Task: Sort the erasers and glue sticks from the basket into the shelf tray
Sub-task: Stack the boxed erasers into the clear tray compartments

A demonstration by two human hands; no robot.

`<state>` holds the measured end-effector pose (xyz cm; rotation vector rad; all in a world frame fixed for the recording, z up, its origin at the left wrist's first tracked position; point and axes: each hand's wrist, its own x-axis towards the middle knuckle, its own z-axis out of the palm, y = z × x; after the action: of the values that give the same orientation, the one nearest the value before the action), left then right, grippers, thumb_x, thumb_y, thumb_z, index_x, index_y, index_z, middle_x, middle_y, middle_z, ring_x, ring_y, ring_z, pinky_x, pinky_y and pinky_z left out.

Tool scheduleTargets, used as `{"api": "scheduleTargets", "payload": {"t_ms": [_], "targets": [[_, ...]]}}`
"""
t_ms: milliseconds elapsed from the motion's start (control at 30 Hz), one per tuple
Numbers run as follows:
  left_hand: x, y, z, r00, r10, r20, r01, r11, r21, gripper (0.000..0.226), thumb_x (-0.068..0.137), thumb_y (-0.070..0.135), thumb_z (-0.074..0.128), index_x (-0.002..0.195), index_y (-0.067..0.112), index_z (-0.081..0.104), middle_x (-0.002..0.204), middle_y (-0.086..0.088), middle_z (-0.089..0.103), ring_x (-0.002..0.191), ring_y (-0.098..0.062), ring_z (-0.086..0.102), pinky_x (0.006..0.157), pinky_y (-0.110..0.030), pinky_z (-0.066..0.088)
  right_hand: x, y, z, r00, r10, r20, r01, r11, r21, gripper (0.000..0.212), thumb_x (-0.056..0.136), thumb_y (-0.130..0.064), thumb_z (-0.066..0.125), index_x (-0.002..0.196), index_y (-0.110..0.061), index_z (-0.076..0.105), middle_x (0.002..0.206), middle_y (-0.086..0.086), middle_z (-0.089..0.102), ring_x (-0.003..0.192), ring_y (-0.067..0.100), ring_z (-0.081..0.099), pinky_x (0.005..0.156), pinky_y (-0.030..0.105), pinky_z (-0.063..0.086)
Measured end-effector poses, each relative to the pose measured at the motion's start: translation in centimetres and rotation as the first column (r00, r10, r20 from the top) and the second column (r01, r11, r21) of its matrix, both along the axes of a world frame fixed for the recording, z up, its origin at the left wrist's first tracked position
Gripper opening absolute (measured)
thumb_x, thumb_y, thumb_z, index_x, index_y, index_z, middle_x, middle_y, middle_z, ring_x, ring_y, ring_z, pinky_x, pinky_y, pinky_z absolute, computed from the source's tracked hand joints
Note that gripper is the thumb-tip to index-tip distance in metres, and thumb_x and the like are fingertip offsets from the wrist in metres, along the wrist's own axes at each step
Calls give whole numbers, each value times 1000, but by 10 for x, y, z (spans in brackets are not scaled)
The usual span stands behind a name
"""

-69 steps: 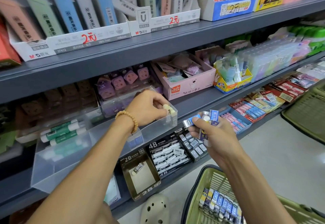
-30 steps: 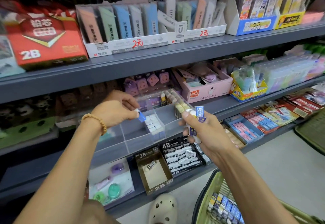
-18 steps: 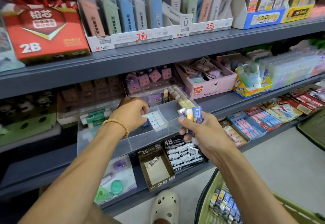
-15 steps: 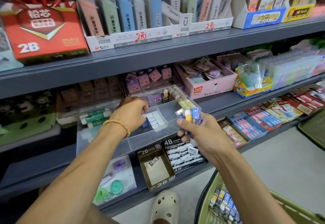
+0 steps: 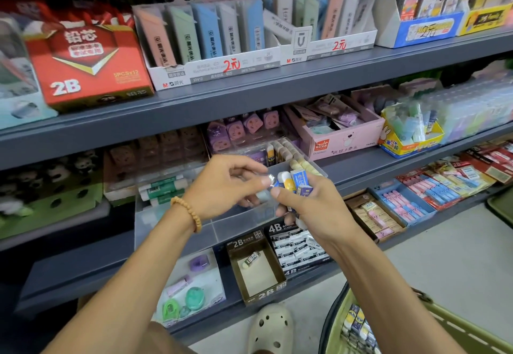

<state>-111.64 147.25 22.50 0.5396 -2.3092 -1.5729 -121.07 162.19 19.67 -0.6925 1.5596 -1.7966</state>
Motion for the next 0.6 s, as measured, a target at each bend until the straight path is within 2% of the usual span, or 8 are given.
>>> {"api": "scheduleTargets", "payload": {"t_ms": [100,233,333,467,567,600], "targets": [[2,-2,3,999,-26,-36,29,996,83,11,83,-3,69,91,5,70,67,-8,68,57,-17,67,53,-23,56,4,-7,4,1000,28,4,-28,999,-24,5,92,-7,67,91,-8,62,61,-2,68,52,9,62,46,17,46],[12,-13,8,995,60,-80,-42,977,211,14,81,-10,67,78,3,63,65,-10,67,57,-18,68,55,-22,57,1,-11,4,984,-2,176,15,997,-72,3,91,-7,66,93,-9,63,73,3,71,59,12,67,49,19,49],[15,-13,7,999,10,-42,-3,985,174,19,77,-13,69,74,4,60,69,-13,67,62,-22,69,58,-24,58,1,-14,5,978,-4,209,21,997,-79,4,91,-3,66,92,-7,65,73,8,68,59,12,64,47,18,46],[12,-11,6,998,-57,13,56,997,60,28,77,-10,72,90,10,57,72,-11,66,61,-21,68,55,-29,54,3,-22,9,987,15,160,-5,998,-68,10,90,0,66,87,-9,65,72,6,68,57,11,61,46,19,43],[12,-15,8,998,-68,20,67,998,21,40,82,-6,67,113,19,63,69,-5,63,62,-20,66,52,-24,49,2,-22,10,990,6,141,2,998,-56,4,92,-8,65,89,-8,65,73,6,65,57,11,61,46,19,43],[12,-17,8,998,-54,34,53,999,10,43,83,-6,65,115,23,64,69,-4,60,61,-18,65,51,-22,47,1,-21,10,991,0,135,7,999,-50,6,94,-12,64,89,-9,64,72,6,65,57,12,62,46,19,43]]}}
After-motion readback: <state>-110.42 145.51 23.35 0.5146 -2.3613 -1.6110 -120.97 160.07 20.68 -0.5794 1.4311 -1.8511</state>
